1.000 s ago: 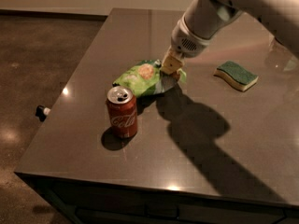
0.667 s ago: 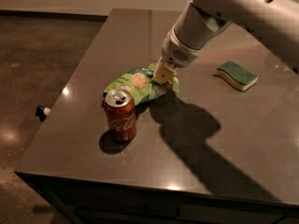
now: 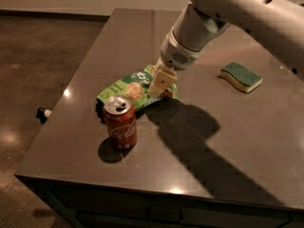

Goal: Move green rice chip bag near coke can

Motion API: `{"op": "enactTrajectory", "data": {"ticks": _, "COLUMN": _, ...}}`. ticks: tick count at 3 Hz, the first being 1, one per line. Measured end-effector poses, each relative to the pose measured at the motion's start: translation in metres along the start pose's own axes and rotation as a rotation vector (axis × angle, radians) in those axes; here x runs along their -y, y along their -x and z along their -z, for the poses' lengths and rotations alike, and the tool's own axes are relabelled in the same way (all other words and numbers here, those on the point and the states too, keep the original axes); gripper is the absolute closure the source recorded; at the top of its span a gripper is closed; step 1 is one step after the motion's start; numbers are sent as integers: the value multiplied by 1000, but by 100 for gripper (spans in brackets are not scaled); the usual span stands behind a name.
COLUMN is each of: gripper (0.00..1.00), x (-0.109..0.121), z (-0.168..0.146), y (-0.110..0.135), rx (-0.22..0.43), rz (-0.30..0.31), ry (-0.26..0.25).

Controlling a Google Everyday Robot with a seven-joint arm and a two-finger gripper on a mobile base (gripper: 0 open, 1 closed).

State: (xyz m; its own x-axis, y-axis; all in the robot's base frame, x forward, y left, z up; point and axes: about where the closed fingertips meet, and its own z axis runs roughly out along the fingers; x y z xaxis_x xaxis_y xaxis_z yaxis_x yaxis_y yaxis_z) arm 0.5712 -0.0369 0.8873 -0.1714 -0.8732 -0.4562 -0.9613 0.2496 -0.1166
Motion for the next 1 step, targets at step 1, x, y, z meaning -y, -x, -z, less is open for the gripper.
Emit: {"op": "enactTrajectory", "data": {"ticks": 1, "gripper": 0, "x": -1, "z": -1, "y": 1, "rx": 0, "rz": 2, "ry": 1}}
